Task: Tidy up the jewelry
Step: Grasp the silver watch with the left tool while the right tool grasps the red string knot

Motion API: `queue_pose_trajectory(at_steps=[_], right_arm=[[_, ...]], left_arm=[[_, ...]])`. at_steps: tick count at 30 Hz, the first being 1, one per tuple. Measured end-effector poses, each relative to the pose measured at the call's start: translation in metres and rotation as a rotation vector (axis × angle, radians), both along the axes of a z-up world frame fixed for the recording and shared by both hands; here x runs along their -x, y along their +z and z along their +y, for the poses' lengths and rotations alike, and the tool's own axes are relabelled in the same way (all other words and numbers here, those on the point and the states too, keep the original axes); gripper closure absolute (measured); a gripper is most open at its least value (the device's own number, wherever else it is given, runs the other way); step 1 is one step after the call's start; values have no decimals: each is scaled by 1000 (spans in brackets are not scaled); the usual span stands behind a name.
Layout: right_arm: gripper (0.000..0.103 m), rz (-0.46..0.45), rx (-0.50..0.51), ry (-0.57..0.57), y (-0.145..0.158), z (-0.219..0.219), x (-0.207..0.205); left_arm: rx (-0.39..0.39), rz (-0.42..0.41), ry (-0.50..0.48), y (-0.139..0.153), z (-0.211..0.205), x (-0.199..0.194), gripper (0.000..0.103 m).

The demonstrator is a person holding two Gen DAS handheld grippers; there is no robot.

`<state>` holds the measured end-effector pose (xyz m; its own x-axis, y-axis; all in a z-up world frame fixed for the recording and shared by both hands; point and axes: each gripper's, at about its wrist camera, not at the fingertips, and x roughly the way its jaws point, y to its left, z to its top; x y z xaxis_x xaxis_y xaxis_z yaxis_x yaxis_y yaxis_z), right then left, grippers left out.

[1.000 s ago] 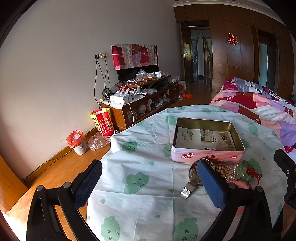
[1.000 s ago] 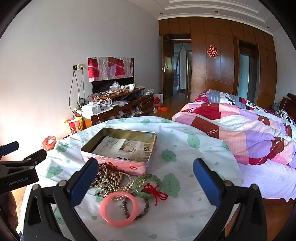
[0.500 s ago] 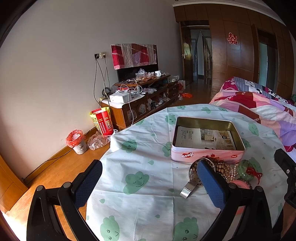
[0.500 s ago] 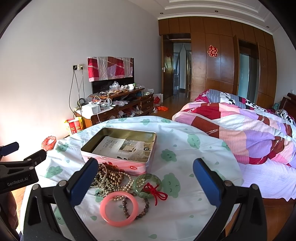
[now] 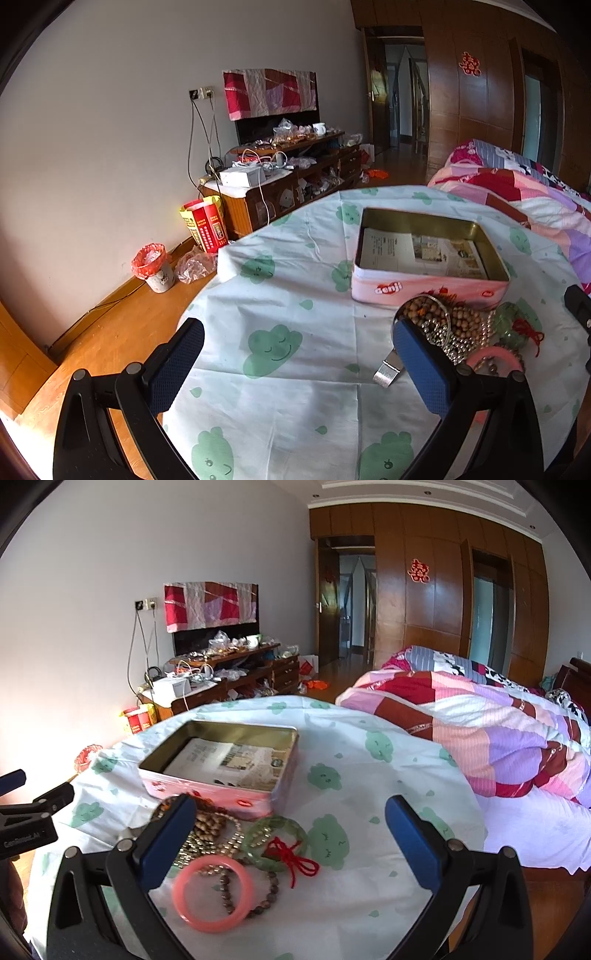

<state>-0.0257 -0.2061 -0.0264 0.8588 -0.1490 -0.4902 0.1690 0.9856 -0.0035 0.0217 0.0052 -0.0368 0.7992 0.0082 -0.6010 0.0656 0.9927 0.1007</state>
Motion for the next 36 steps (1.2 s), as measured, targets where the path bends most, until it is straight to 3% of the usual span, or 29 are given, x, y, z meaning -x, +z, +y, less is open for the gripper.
queue_pose_trajectory(at_steps=[5, 9, 12, 21, 28, 29, 33, 36], right_arm=[[0, 38, -8, -12, -12, -12, -8], [5, 73, -32, -18, -22, -21, -13], [9, 97, -36, -7, -30, -24, -17], [10, 125, -55, 12, -37, -26, -18], [10, 122, -53, 19, -38, -24, -20], [10, 123, -53, 20, -38, -25, -20], [10, 128, -42, 29, -41, -20, -21], [10, 131, -34, 34, -43, -18, -21]], left_arm=[[-27, 35, -37, -18, -11, -13, 3], [-25, 97, -66, -35, -18, -19, 27], [-23, 126, -83, -44, -21, -18, 35], [-37, 85, -162, -38, -42, -2, 36], [-33, 156, -203, -57, -48, -14, 36], [-34, 157, -211, -58, -49, -14, 39], [-26, 187, -252, -64, -52, -14, 77], [-14, 193, -258, -66, -49, -14, 82]])
